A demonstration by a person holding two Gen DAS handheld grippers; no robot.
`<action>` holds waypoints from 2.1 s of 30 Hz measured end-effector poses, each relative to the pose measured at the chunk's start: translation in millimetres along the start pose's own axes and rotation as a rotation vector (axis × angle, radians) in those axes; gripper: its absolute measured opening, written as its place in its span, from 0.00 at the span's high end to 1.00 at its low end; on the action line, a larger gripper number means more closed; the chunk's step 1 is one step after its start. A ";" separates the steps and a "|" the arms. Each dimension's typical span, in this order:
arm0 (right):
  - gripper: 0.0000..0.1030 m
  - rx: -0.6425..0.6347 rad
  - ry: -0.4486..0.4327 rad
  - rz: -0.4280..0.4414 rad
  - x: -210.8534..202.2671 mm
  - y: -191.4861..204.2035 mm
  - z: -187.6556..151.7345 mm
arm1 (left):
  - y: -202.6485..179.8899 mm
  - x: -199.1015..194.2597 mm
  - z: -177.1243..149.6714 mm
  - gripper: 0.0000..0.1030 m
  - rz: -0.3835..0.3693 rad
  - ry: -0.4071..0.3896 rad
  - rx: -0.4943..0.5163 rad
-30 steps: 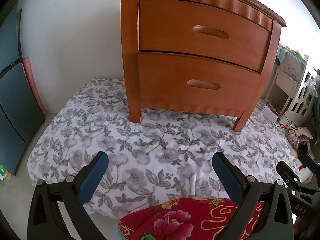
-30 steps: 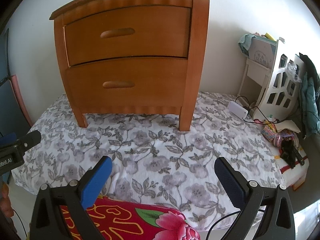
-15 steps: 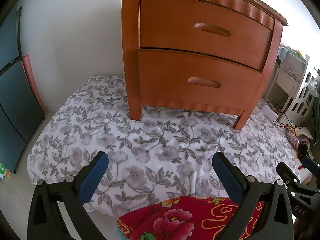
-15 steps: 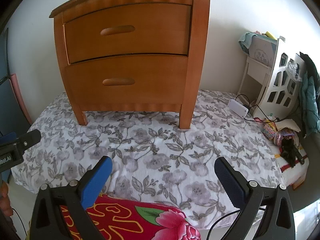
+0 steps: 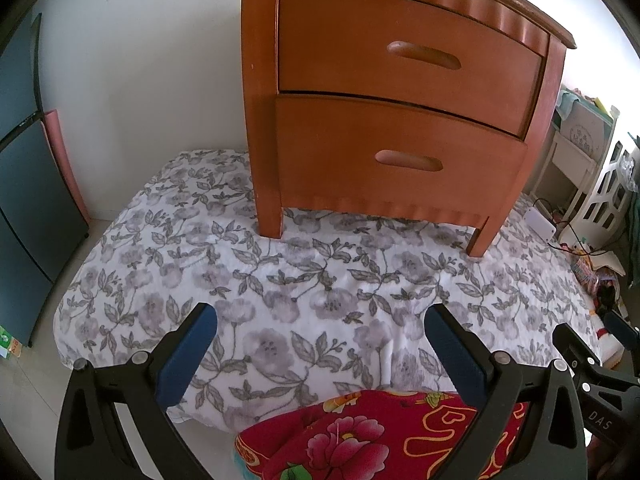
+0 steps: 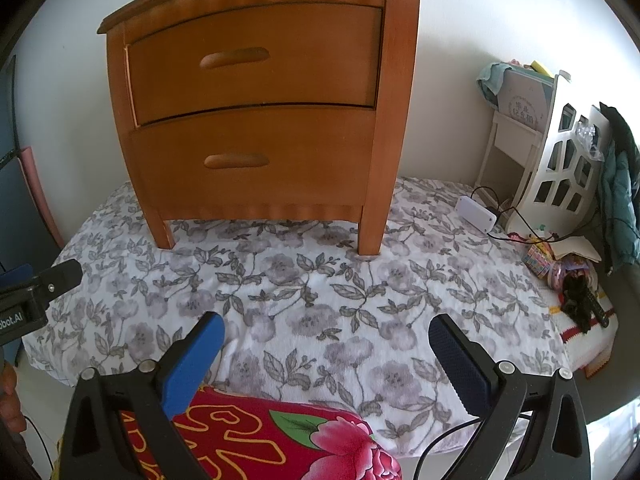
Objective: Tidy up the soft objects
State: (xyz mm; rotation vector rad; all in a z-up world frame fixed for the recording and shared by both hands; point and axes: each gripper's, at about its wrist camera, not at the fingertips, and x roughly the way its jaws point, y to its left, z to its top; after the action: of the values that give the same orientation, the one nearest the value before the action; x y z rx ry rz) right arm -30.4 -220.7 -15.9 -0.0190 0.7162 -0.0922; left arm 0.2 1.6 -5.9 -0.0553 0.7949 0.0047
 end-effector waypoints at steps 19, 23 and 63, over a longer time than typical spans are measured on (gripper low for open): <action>0.00 0.000 0.003 0.001 0.3 0.8 -0.8 | -1.8 0.6 -3.0 0.00 -0.001 0.002 0.002; 0.00 0.000 0.004 0.001 -0.2 0.7 -2.7 | -2.0 0.7 -2.8 0.00 -0.002 0.002 0.001; 0.00 -0.431 -0.146 0.086 78.8 71.7 141.9 | 93.9 30.6 6.1 0.00 0.045 -0.192 -0.190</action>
State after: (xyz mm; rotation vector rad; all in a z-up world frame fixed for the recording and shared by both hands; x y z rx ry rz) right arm 127.4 -158.5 36.0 -0.4029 0.5791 0.1464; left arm 23.7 95.1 -28.0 -0.2141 0.6021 0.1263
